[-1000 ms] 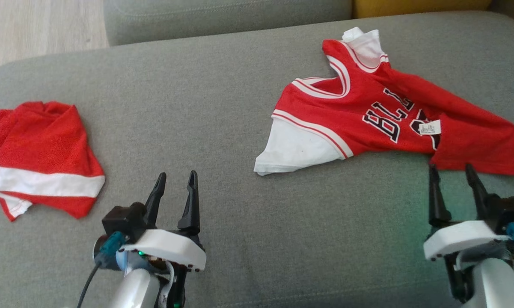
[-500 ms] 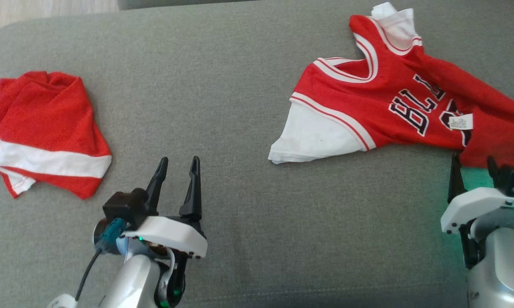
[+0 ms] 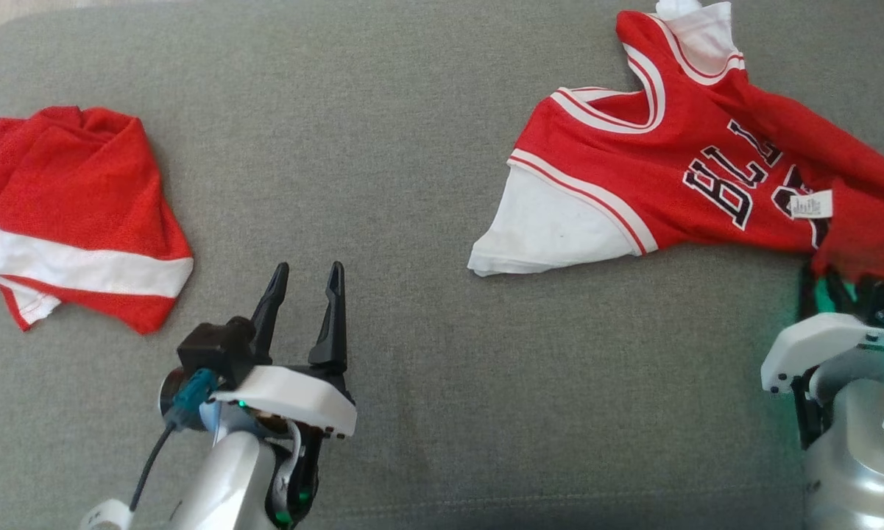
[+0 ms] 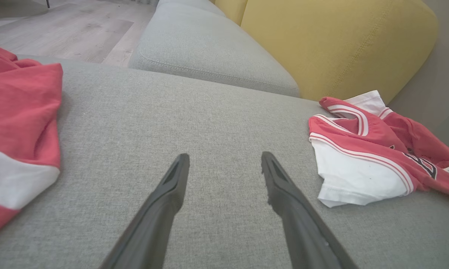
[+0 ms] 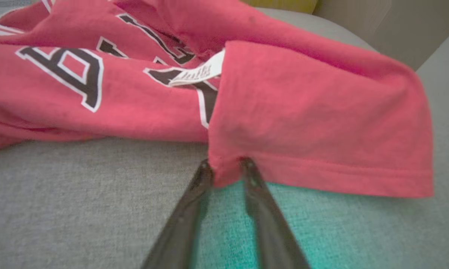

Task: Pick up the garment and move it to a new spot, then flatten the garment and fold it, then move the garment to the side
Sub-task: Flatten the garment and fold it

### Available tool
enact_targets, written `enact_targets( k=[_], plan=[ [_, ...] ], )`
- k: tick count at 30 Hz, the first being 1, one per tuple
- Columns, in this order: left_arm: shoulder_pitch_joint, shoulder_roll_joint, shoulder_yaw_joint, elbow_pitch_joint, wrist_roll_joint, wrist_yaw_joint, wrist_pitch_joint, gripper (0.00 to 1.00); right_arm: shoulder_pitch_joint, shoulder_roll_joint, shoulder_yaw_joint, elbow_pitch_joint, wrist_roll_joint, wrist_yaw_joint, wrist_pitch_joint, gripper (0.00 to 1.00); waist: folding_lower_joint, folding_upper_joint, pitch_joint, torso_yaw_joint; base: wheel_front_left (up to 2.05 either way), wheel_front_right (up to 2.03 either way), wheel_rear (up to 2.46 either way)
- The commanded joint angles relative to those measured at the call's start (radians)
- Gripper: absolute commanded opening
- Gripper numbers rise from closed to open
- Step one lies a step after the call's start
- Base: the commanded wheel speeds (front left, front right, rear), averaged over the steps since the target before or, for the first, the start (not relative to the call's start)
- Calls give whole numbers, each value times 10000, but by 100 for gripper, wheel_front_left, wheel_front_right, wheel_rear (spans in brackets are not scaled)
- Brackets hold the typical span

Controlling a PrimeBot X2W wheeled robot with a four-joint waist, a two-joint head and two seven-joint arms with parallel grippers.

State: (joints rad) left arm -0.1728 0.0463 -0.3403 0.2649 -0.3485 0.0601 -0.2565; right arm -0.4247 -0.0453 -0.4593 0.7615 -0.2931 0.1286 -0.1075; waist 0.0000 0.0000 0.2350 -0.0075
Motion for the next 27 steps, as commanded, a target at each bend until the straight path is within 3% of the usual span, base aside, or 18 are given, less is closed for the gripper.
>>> enact_targets(
  k=[1,7,12,19,27],
  plan=[
    [-419,39,337,-259,97,-60,-53,100,-356,-49,204,-214,-94,21,-176,0,0,0,2,-9,0,0,0],
    [-400,39,294,-153,18,-58,-53,100,-536,-49,334,-322,-513,21,-1002,0,0,0,-262,-94,0,0,0],
    [-216,39,228,-123,-133,-14,-53,100,-593,-49,1524,-786,-29,21,-1394,0,0,0,-756,-197,0,0,0],
    [58,39,83,-191,-370,145,-53,100,-902,-49,4709,-2197,1534,21,-1319,0,0,0,-1394,-269,0,0,0],
    [288,39,-44,-312,-568,285,-53,100,-2973,-157,8728,-4366,4083,21,160,0,0,0,-1669,-69,0,0,0]
  ],
)
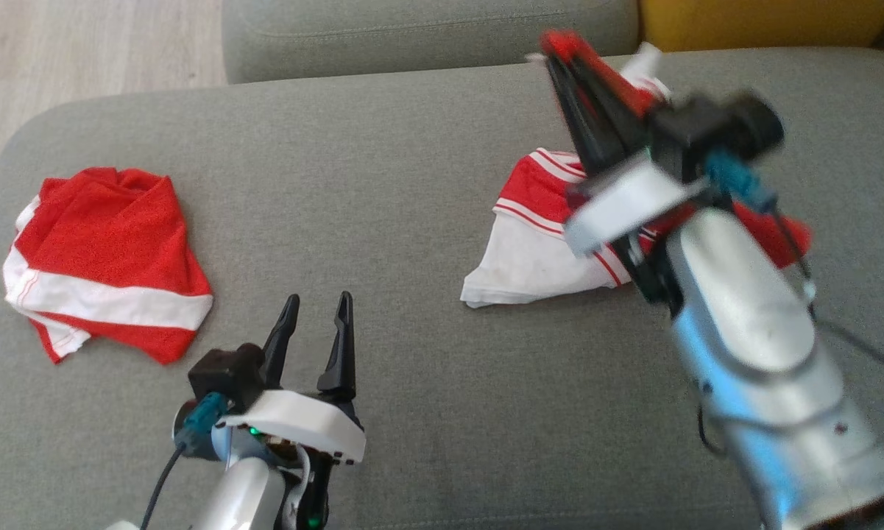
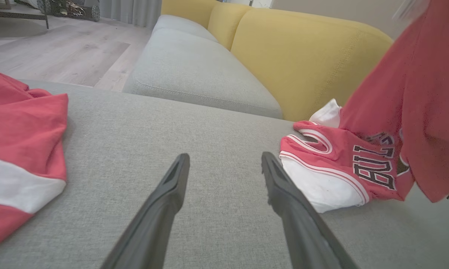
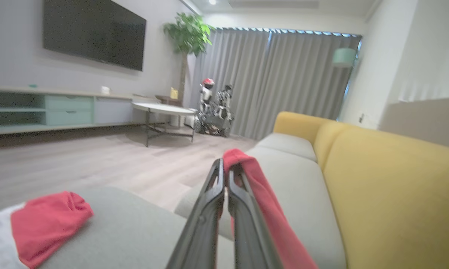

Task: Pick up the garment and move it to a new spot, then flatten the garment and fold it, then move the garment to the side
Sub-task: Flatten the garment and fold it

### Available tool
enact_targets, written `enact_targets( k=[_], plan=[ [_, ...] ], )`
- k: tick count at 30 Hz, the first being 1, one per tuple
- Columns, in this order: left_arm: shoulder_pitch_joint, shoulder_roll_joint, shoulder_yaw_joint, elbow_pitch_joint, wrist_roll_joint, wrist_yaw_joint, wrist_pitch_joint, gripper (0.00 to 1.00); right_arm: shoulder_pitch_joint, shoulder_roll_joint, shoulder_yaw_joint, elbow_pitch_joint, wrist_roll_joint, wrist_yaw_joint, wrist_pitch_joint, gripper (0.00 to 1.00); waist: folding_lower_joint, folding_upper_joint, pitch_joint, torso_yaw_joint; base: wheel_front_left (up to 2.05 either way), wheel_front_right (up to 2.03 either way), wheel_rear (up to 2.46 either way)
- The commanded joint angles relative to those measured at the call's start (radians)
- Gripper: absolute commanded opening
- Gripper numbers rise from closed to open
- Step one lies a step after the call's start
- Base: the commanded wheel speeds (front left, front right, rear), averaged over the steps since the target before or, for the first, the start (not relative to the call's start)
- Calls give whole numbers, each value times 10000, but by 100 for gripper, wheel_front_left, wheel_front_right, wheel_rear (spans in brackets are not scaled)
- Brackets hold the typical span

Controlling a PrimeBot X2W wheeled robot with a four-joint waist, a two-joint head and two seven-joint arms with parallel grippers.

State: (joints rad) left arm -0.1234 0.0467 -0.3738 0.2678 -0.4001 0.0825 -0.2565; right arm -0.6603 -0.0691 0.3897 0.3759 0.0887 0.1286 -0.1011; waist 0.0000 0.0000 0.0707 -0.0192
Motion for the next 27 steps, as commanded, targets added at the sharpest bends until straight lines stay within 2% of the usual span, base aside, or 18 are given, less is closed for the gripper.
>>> enact_targets(
  k=[1,6,10,14,21,25,27],
  plan=[
    [-182,35,273,-349,-77,82,-53,100,-909,53,471,-695,570,21,271,0,0,0,-44,84,0,0,0],
    [-116,35,243,-389,-132,146,-53,100,-1845,-192,750,-1123,1446,21,889,0,0,0,-66,207,0,0,0],
    [-114,35,252,-427,-131,164,-53,100,-2119,-807,-22,-1010,1740,21,1200,0,0,0,-1,317,0,0,0],
    [-129,35,347,-475,-56,160,-53,100,-1808,-1733,-1014,-751,1715,21,1509,0,0,0,172,289,0,0,0],
    [-285,35,437,-424,138,58,-53,100,-681,-3756,-2818,-3,1485,21,2045,0,0,0,540,94,0,0,0],
    [-438,35,461,-379,244,-19,-53,100,-150,-4524,-3442,1038,1103,21,2563,0,0,0,741,4,0,0,0],
    [-519,35,445,-371,270,-41,-53,100,48,-4711,-3658,1632,812,21,2820,0,0,0,843,-9,0,0,0]
  ],
)
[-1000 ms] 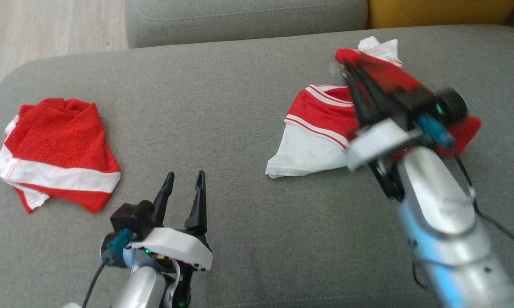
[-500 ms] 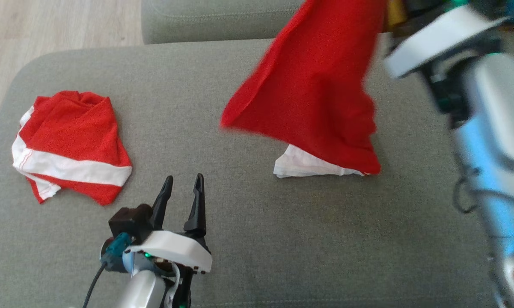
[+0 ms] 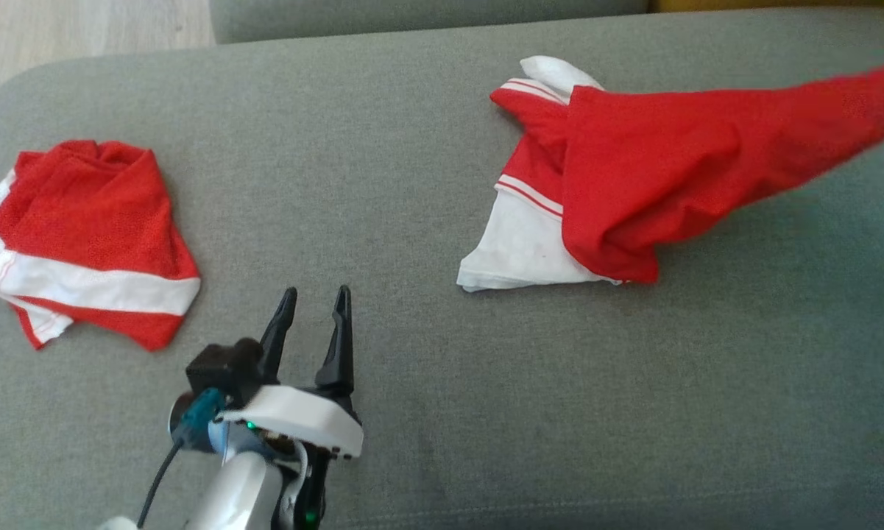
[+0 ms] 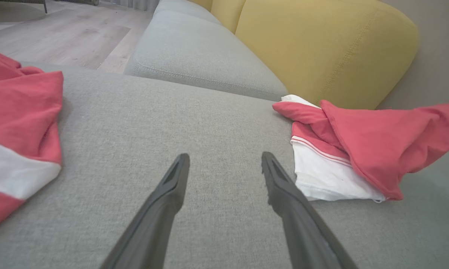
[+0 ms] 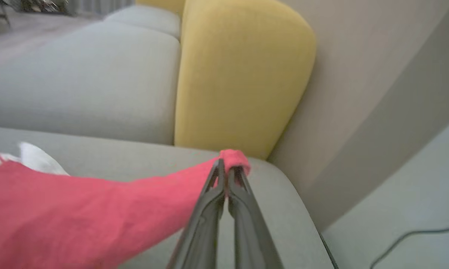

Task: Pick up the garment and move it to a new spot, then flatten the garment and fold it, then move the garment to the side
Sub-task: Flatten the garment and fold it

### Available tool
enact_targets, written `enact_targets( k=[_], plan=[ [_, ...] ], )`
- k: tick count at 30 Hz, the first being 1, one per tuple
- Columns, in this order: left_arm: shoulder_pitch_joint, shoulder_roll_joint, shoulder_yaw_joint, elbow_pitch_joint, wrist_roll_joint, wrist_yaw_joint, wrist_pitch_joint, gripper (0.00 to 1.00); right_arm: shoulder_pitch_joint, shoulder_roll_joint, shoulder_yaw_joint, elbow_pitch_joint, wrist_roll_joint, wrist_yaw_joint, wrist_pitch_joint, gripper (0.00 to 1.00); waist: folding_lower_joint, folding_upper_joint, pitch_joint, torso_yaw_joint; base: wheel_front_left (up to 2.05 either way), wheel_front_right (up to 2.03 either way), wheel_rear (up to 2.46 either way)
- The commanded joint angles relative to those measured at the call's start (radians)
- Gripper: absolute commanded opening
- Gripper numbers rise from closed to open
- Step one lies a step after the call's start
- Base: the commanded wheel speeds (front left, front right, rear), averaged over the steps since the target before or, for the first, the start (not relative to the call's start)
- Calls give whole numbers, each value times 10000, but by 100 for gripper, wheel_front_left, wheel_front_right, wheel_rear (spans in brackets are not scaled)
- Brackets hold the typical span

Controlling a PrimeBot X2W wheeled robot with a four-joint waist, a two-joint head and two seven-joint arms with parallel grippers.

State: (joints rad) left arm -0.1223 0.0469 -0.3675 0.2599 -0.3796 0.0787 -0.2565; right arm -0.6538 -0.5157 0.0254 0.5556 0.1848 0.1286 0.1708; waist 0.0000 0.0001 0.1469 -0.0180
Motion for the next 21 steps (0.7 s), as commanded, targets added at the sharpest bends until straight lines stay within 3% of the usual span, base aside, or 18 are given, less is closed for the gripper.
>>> enact_targets(
  k=[1,2,3,4,5,10,14,21],
  plan=[
    [-573,33,363,-296,75,-9,-53,100,71,-319,-89,108,-350,21,241,0,0,-1,143,-19,0,0,0],
    [-620,33,345,-300,83,-19,-53,100,112,-429,-177,384,-595,21,305,0,0,-1,211,-14,0,0,0],
    [-669,33,329,-299,92,-34,-53,100,122,-484,-344,681,-838,21,360,22,0,-1,273,-11,0,0,0],
    [-711,33,322,-297,103,-47,-53,100,130,-474,-547,970,-1122,21,463,75,0,-1,321,-14,0,0,0],
    [-743,33,320,-292,115,-57,-53,100,121,-423,-734,1169,-1443,21,527,100,0,-1,365,-23,0,0,0],
    [-841,33,342,-228,165,-77,-53,100,-113,191,-1828,1758,-2823,21,321,100,0,-1,455,-88,0,0,0],
    [-798,33,383,-147,183,-91,-53,100,-247,954,-2145,1769,-3445,21,-164,100,0,-1,300,-208,0,0,0],
    [-726,33,426,-229,93,-65,-53,100,262,2387,-1899,656,-3116,21,-1567,100,0,-1,-110,-369,0,0,0]
  ],
)
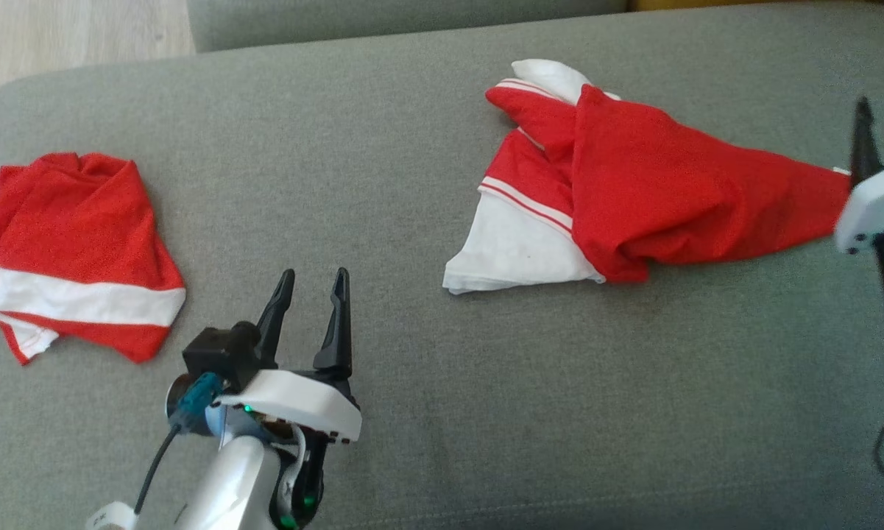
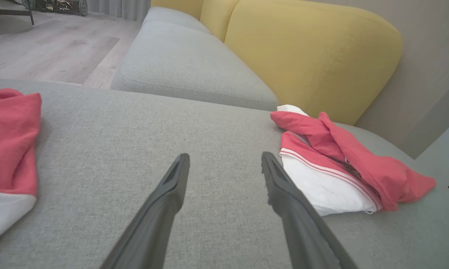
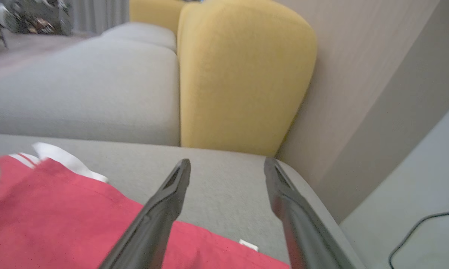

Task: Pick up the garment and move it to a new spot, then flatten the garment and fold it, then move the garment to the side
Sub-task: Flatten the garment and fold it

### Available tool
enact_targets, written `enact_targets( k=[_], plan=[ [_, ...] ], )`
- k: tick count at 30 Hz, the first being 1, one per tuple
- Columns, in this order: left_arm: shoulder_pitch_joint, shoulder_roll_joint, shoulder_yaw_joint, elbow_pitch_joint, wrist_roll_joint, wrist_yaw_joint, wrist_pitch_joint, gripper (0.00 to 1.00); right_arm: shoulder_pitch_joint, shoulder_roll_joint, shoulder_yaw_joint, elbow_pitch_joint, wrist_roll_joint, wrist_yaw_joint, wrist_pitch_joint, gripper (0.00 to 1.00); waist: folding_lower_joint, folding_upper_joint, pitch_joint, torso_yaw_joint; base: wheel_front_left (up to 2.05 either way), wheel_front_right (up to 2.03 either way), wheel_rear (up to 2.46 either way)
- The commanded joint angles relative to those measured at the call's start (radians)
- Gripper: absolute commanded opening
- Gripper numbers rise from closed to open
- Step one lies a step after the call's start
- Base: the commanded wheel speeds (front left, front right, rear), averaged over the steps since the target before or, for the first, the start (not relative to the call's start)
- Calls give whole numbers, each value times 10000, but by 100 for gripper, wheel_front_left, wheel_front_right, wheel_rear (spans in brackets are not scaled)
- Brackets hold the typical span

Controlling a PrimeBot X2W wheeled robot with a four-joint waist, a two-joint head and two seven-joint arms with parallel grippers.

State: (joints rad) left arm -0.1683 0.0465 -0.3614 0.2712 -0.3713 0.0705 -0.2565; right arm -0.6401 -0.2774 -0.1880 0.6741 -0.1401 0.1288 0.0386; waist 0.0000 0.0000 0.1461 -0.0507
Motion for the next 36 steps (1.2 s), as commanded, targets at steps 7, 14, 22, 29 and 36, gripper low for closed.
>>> enact_targets(
  k=[7,14,22,29,36],
  plan=[
    [-76,37,274,-521,-130,98,-53,100,1698,1071,537,-2324,1161,19,-1172,100,0,0,-430,-67,0,0,0],
    [-59,37,101,-576,-79,48,-53,100,3656,2031,599,-4369,1951,19,-1612,100,0,0,-344,-280,0,0,0],
    [-1076,37,-1014,555,291,-704,-53,100,4209,2240,863,-5180,2034,19,-1544,100,0,0,-4,-893,0,0,0],
    [-2812,37,-2053,3021,309,-396,199,100,4150,2267,1131,-5372,2219,19,-1635,100,0,0,302,-1576,0,0,0],
    [-4023,37,-2553,5050,278,155,468,100,4023,2269,1222,-5495,2386,19,-1699,100,0,0,484,-2080,0,0,0]
  ],
)
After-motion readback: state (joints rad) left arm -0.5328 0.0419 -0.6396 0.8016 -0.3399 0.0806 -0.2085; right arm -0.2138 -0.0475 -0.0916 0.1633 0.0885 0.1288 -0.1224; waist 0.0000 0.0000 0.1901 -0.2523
